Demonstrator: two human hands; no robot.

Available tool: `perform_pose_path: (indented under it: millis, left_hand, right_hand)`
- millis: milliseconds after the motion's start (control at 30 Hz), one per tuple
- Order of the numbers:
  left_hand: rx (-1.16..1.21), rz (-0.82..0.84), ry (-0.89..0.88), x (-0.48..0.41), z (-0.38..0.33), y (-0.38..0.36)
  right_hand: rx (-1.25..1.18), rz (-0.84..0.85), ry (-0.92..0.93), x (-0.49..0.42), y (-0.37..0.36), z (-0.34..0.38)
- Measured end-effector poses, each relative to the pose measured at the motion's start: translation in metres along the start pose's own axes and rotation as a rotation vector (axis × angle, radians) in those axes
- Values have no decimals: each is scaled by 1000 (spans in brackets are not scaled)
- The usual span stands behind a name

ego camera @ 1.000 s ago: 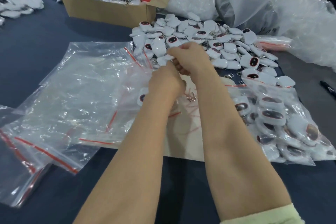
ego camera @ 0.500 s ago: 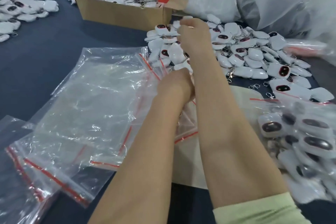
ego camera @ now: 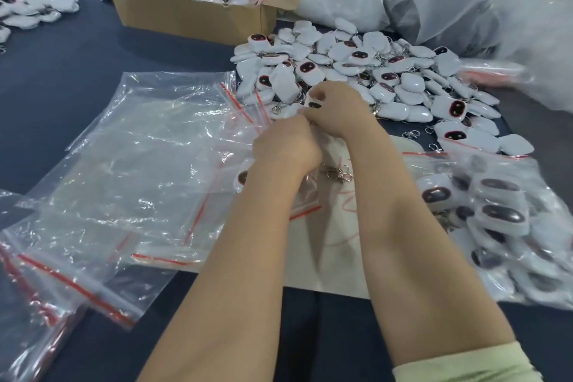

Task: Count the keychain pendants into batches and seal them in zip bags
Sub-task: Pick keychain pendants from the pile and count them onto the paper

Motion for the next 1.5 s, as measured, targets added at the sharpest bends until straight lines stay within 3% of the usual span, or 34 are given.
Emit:
perform_pose_path:
  millis: [100,267,333,433,533,633,733,833,933,1000,1133,1500]
  left_hand:
    - [-10,-56,8,9,-2,-3]
    - [55,-194,-41,23,-10,-8]
    - [126,-220,-84,28,-14,-11]
    - [190,-228,-133,33,-16,-18]
    - [181,-259,-147,35,-14,-25]
    - [183,-316,-167,36,-13,-26]
    - [181,-323,-167,33,-13,-28]
    - [204,-319,-163,29,-13,-29]
    - [209,-313,-159,26,-13,-31]
    - [217,-309,-157,25,-13,-31]
    - [209,-304,-156,24,-14,-32]
    - [224,-309,-160,26,-15,-30]
  right_hand:
    - [-38,-66,9,7,-3,-1]
    - [-327,-362,-150,29,7,-25]
    - [-469,-397,-176,38,6,-34]
    - [-841,-356,-245,48,2,-49]
    - [-1433,-177,-249,57,-6,-51]
    - [-1673,-8,-179,66,-13,-50]
    - [-1689,-2,-143,72,-18,-50]
    - [-1596,-204,-239,69,-21,-55]
    - [-1323,-376,-329,65,-20,-63]
    - [-1297,-383,-348,63,-21,-64]
    - [-1499,-327,-402,63,-25,-65]
    - [-1418,-335,-342,58,-26,-65]
Point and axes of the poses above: each hand's wrist, its own x-axis away from the middle knuckle, its own y-axis out of the back of the hand, z = x × y, the point moved 6 cm from there along -x, towards the middle knuckle, and after that the axes turned 13 degrees about x, right-handed, at the moved point
